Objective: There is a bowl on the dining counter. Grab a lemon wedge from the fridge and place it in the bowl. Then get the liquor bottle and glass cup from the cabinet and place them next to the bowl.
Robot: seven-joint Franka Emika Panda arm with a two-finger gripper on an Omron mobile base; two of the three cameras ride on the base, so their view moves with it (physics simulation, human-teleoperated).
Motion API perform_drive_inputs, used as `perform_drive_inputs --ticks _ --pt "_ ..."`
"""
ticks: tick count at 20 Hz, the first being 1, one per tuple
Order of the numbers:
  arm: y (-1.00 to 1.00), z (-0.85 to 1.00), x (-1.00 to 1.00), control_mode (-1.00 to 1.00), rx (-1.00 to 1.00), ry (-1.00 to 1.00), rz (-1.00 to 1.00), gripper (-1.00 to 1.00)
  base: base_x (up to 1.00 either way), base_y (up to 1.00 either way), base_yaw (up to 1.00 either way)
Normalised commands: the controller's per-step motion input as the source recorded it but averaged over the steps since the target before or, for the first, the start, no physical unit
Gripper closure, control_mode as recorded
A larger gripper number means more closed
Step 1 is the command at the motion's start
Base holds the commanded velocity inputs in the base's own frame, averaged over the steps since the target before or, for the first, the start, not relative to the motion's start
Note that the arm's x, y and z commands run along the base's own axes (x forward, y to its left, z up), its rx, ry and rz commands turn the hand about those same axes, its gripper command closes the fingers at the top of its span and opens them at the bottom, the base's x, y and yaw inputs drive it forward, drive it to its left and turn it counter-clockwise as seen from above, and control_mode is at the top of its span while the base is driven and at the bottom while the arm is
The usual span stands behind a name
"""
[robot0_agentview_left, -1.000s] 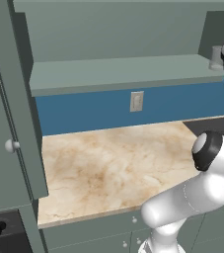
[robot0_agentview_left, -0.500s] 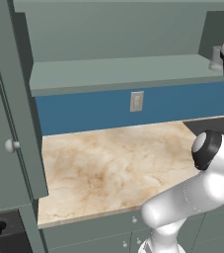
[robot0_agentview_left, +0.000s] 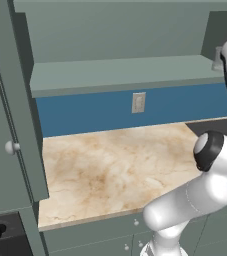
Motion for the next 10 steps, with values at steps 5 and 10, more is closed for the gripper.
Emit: perform_drive_inputs --ticks 5,10 --pt "0.0 0.0 0.2 -1.0 0.0 0.0 0.0 -1.0 0.0 0.0 0.0" --pt "0.0 0.0 0.14 -1.0 0.0 0.0 0.0 -1.0 0.0 0.0 0.0"
